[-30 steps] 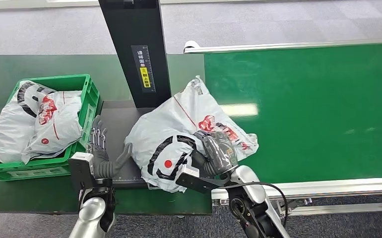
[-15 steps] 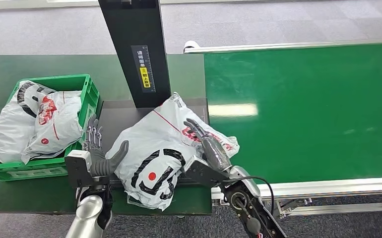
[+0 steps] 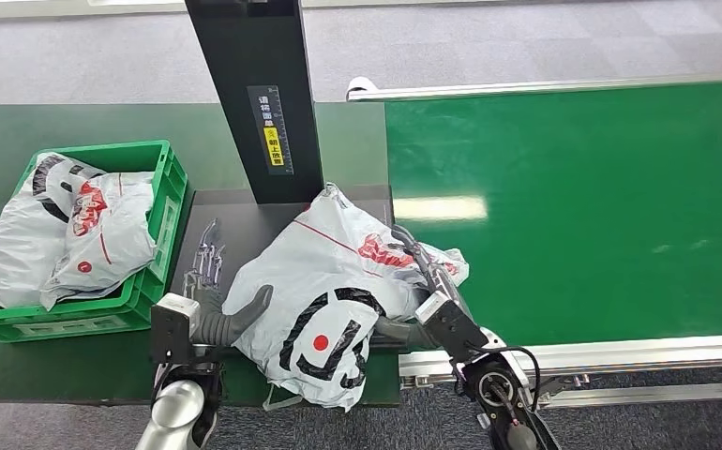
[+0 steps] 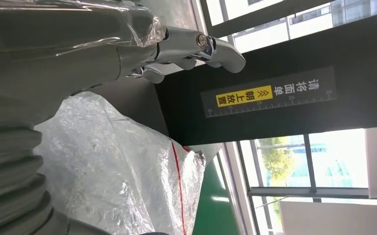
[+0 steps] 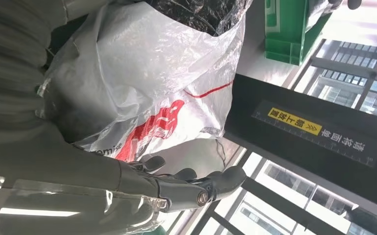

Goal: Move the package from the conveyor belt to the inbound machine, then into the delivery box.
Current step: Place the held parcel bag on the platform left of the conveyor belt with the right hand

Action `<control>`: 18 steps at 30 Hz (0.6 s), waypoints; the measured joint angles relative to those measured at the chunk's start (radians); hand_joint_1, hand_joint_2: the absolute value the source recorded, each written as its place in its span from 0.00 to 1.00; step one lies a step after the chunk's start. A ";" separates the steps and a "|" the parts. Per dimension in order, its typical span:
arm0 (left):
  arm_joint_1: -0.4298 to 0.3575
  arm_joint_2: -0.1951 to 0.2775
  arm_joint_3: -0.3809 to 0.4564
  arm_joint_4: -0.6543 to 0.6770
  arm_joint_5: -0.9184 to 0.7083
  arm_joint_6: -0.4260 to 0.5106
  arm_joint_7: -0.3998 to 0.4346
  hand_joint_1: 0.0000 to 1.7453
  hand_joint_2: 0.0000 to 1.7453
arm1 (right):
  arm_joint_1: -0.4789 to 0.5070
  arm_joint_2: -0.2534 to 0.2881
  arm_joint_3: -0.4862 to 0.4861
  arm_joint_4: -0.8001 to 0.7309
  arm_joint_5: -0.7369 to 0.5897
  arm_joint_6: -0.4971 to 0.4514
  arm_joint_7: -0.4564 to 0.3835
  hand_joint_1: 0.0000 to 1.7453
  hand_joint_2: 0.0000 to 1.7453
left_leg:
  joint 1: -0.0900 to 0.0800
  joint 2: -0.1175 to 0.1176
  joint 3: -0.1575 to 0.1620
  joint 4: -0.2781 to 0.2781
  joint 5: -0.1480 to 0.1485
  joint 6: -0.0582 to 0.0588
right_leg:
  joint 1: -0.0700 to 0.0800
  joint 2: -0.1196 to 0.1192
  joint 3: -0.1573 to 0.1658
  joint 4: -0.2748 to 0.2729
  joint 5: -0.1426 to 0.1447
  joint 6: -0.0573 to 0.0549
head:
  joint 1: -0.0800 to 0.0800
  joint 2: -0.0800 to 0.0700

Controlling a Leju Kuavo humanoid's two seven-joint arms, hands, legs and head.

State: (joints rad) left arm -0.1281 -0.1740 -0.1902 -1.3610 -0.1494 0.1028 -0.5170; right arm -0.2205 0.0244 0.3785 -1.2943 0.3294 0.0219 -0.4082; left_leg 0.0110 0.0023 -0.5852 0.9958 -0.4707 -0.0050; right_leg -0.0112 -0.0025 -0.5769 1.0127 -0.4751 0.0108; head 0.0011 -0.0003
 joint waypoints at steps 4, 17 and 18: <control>0.003 0.000 -0.009 -0.004 -0.008 -0.009 0.000 0.00 1.00 | 0.010 -0.006 -0.012 -0.019 -0.003 0.002 -0.001 0.00 1.00 | 0.000 0.000 0.000 0.000 0.000 0.000 | 0.000 0.000 0.000 0.000 0.000 0.000 | 0.000 0.000; -0.007 0.006 -0.186 0.061 -0.336 -0.134 0.031 0.00 1.00 | 0.176 -0.007 -0.243 -0.214 -0.088 0.025 -0.048 0.00 1.00 | -0.001 -0.001 -0.001 0.000 -0.001 0.000 | -0.001 -0.001 -0.001 -0.001 0.000 0.001 | 0.000 0.000; -0.014 0.005 -0.204 0.079 -0.357 -0.134 0.031 0.00 1.00 | 0.188 -0.003 -0.259 -0.220 -0.087 0.027 -0.054 0.00 1.00 | -0.001 -0.001 -0.001 0.000 -0.001 0.000 | -0.001 -0.001 -0.001 -0.001 0.000 0.001 | 0.000 0.000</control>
State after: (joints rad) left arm -0.1423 -0.1687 -0.3939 -1.2823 -0.5062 -0.0313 -0.4856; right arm -0.0320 0.0214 0.1190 -1.5140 0.2425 0.0494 -0.4617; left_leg 0.0099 0.0017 -0.5858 0.9959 -0.4716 -0.0046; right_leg -0.0126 -0.0032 -0.5775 1.0119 -0.4754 0.0114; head 0.0010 -0.0002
